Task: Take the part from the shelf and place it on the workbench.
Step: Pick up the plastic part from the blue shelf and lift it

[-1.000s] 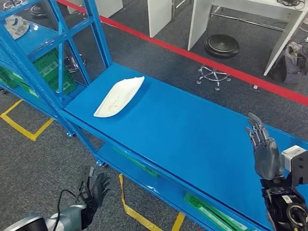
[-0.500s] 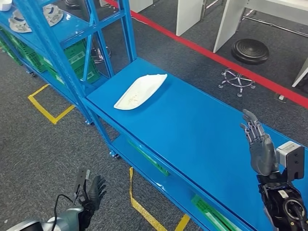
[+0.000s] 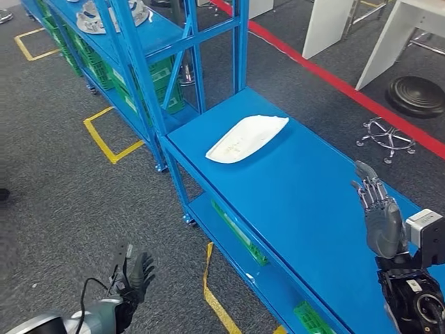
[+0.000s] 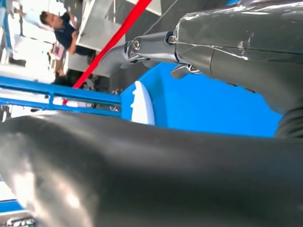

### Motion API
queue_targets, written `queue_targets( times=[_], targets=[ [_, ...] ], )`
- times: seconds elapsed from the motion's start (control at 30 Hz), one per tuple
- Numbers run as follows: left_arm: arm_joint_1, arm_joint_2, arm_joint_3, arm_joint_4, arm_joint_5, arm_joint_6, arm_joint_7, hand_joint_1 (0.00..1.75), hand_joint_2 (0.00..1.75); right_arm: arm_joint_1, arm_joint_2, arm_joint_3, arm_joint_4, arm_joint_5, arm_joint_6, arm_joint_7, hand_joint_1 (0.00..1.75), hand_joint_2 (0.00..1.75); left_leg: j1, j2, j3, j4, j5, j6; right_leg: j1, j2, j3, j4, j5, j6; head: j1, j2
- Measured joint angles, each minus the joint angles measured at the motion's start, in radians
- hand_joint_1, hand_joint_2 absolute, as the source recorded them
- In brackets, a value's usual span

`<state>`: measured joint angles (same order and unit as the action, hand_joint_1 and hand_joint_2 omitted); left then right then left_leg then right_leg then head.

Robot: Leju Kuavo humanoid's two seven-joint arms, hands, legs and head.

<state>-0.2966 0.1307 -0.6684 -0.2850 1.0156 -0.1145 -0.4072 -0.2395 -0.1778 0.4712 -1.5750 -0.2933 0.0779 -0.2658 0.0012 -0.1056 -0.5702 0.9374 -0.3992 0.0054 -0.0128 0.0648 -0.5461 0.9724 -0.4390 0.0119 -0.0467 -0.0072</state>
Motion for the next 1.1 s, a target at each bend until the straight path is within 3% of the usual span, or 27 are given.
queue_targets(
  times=[0.07, 0.1, 0.17, 0.23, 0.3, 0.33, 0.37, 0.47, 0.53, 0.6, 0.67, 0.73, 0.77, 0.8, 0.83, 0.87, 0.9, 0.97, 1.03, 1.1],
  targets=[
    [0.003, 0.002, 0.001, 0.000, 0.000, 0.007, -0.006, 0.00, 0.00, -0.002, 0.000, 0.001, 0.001, 0.001, 0.003, -0.001, 0.00, 0.00, 0.003, -0.021, -0.008, 0.000, 0.005, -0.012, 0.000, -0.007, 0.010, -0.015, -0.004, -0.004, -0.001, 0.000],
    [0.005, 0.004, 0.001, 0.000, 0.000, 0.010, -0.009, 0.00, 0.00, -0.004, 0.000, 0.001, 0.000, 0.002, 0.004, -0.001, 0.00, 0.00, 0.004, -0.020, -0.010, 0.002, 0.004, -0.017, 0.000, -0.018, 0.013, -0.019, -0.001, -0.009, -0.002, 0.000],
    [0.006, 0.006, 0.001, 0.000, -0.004, 0.020, -0.016, 0.00, 0.00, -0.007, 0.000, 0.003, -0.002, 0.005, 0.006, 0.000, 0.00, 0.00, 0.000, 0.024, -0.035, 0.054, -0.028, -0.026, -0.003, -0.041, 0.021, -0.030, 0.004, -0.019, -0.009, 0.000],
    [0.003, 0.008, 0.001, 0.000, -0.014, 0.032, -0.019, 0.00, 0.00, -0.008, 0.000, 0.003, -0.004, 0.008, 0.007, 0.004, 0.00, 0.00, 0.000, 0.080, -0.103, 0.189, -0.092, -0.035, -0.001, -0.066, 0.023, -0.035, 0.005, -0.026, -0.016, 0.000],
    [0.006, 0.008, 0.001, 0.000, -0.021, 0.041, -0.021, 0.00, 0.00, -0.007, 0.000, 0.004, -0.004, 0.011, 0.007, 0.010, 0.00, 0.00, 0.004, 0.095, -0.166, 0.305, -0.127, -0.041, 0.001, -0.091, 0.022, -0.035, 0.003, -0.029, -0.019, 0.000],
    [0.008, 0.008, 0.001, 0.000, -0.023, 0.044, -0.021, 0.00, 0.00, -0.007, 0.000, 0.005, -0.004, 0.013, 0.007, 0.012, 0.00, 0.00, 0.007, 0.098, -0.170, 0.309, -0.117, -0.043, 0.001, -0.101, 0.023, -0.034, 0.002, -0.029, -0.020, 0.000],
    [0.009, 0.009, 0.001, 0.000, -0.024, 0.045, -0.021, 0.00, 0.00, -0.007, 0.000, 0.006, -0.004, 0.015, 0.007, 0.014, 0.00, 0.00, 0.009, 0.103, -0.152, 0.270, -0.089, -0.044, 0.000, -0.111, 0.024, -0.034, 0.000, -0.028, -0.021, 0.000],
    [0.006, 0.013, 0.001, 0.000, -0.020, 0.044, -0.022, 0.00, 0.00, -0.009, 0.000, 0.009, -0.005, 0.019, 0.008, 0.020, 0.00, 0.00, 0.006, 0.150, -0.042, 0.054, -0.001, -0.038, 0.006, -0.140, 0.031, -0.033, -0.008, -0.017, -0.028, 0.000],
    [0.005, 0.014, 0.002, 0.000, -0.013, 0.038, -0.022, 0.00, 0.00, -0.014, 0.000, 0.010, -0.008, 0.022, 0.008, 0.025, 0.00, 0.00, 0.000, 0.160, -0.015, -0.002, 0.009, -0.025, 0.011, -0.156, 0.035, -0.032, -0.015, -0.008, -0.024, 0.000],
    [0.009, 0.016, 0.003, 0.000, -0.006, 0.033, -0.022, 0.00, 0.00, -0.018, 0.000, 0.012, -0.010, 0.024, 0.009, 0.029, 0.00, 0.00, 0.000, 0.138, -0.014, -0.002, 0.009, -0.011, 0.008, -0.166, 0.038, -0.030, -0.023, 0.003, -0.018, 0.000],
    [0.011, 0.017, 0.004, 0.000, -0.002, 0.031, -0.024, 0.00, 0.00, -0.020, 0.000, 0.013, -0.012, 0.025, 0.011, 0.033, 0.00, 0.00, 0.003, 0.120, -0.010, -0.005, 0.011, 0.002, 0.003, -0.135, 0.021, 0.017, -0.057, 0.013, -0.013, 0.000],
    [0.011, 0.018, 0.004, 0.000, 0.002, 0.030, -0.027, 0.00, 0.00, -0.022, -0.001, 0.014, -0.012, 0.026, 0.012, 0.035, 0.00, 0.00, 0.004, 0.102, -0.007, -0.005, 0.010, 0.010, 0.002, -0.087, -0.037, 0.148, -0.123, 0.017, -0.006, 0.000],
    [0.012, 0.018, 0.004, 0.000, 0.003, 0.030, -0.028, 0.00, 0.00, -0.021, -0.002, 0.014, -0.012, 0.027, 0.014, 0.037, 0.00, 0.00, 0.003, 0.091, -0.007, -0.005, 0.010, 0.012, 0.002, -0.076, -0.074, 0.224, -0.152, 0.017, -0.004, 0.000],
    [0.014, 0.018, 0.004, 0.000, 0.005, 0.030, -0.030, 0.00, 0.00, -0.021, -0.003, 0.015, -0.012, 0.028, 0.015, 0.039, 0.00, 0.00, 0.002, 0.079, -0.006, -0.005, 0.010, 0.013, 0.003, -0.071, -0.103, 0.277, -0.165, 0.017, -0.004, 0.000],
    [0.015, 0.018, 0.004, 0.000, 0.007, 0.030, -0.032, 0.00, 0.00, -0.021, -0.003, 0.016, -0.012, 0.030, 0.017, 0.041, 0.00, 0.00, 0.001, 0.066, -0.005, -0.005, 0.010, 0.014, 0.003, -0.068, -0.114, 0.293, -0.158, 0.015, -0.003, 0.000],
    [0.017, 0.018, 0.004, 0.000, 0.009, 0.029, -0.033, 0.00, 0.00, -0.021, -0.003, 0.017, -0.012, 0.031, 0.019, 0.043, 0.00, 0.00, 0.000, 0.052, -0.003, -0.005, 0.009, 0.013, 0.003, -0.065, -0.106, 0.265, -0.129, 0.011, -0.003, 0.000],
    [0.018, 0.018, 0.004, 0.000, 0.010, 0.029, -0.033, 0.00, 0.00, -0.023, -0.003, 0.018, -0.012, 0.032, 0.020, 0.044, 0.00, 0.00, 0.000, 0.039, 0.000, -0.004, 0.009, 0.013, 0.003, -0.057, -0.080, 0.199, -0.086, 0.006, -0.003, 0.000],
    [0.018, 0.016, 0.004, 0.000, 0.011, 0.027, -0.034, 0.00, 0.00, -0.027, -0.003, 0.020, -0.012, 0.034, 0.022, 0.045, 0.00, 0.00, 0.000, 0.015, 0.000, -0.003, 0.008, 0.009, 0.001, -0.010, -0.018, 0.051, -0.018, -0.003, -0.002, 0.000],
    [0.020, 0.015, 0.004, 0.000, 0.011, 0.025, -0.035, 0.00, 0.00, -0.030, -0.003, 0.022, -0.012, 0.035, 0.023, 0.045, 0.00, 0.00, 0.003, -0.007, -0.009, -0.001, 0.011, 0.000, 0.001, 0.020, 0.012, -0.014, -0.002, -0.007, -0.002, 0.000],
    [0.025, 0.019, 0.004, 0.000, 0.013, 0.024, -0.035, 0.00, 0.00, -0.032, -0.003, 0.023, -0.012, 0.036, 0.023, 0.047, 0.00, 0.00, 0.006, -0.025, -0.016, -0.002, 0.015, -0.013, 0.000, 0.002, 0.019, -0.023, 0.000, -0.010, -0.002, 0.000]
  ],
)
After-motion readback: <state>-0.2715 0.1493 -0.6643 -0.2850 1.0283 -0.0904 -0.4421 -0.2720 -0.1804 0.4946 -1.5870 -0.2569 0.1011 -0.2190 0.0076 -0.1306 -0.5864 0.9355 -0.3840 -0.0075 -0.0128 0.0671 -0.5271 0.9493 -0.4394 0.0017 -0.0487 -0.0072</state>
